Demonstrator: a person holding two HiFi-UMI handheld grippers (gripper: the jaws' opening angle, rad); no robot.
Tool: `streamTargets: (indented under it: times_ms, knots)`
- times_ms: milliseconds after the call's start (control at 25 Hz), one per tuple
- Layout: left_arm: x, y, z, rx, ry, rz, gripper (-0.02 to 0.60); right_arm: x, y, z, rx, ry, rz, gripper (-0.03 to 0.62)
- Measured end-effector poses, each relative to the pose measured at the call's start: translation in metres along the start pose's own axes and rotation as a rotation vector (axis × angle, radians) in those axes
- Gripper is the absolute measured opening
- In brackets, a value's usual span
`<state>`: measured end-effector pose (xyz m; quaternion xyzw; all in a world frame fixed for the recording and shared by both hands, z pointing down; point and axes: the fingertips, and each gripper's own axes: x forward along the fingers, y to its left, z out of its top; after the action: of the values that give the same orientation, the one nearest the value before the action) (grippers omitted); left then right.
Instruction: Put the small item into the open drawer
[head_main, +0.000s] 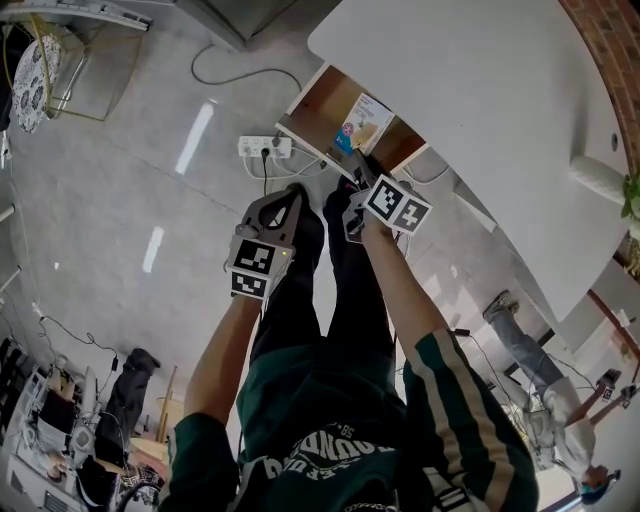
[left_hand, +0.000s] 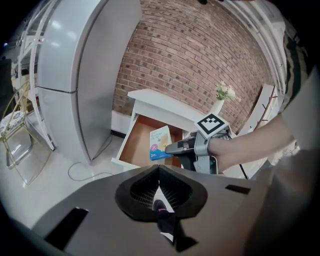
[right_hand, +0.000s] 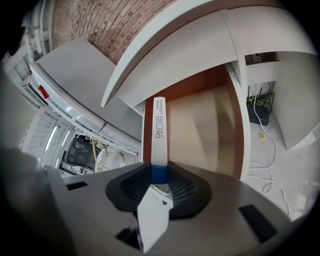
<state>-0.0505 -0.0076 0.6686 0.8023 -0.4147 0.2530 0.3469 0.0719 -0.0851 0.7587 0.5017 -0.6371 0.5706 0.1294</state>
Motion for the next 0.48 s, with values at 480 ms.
streamTargets:
  times_ms: [480]
  knots:
    - [0.016,0.003,0.000,-0.025,-0.001,0.013,0.016,0.035,-0.009,0.026,-0.017,-0.005,-0.027,0.114]
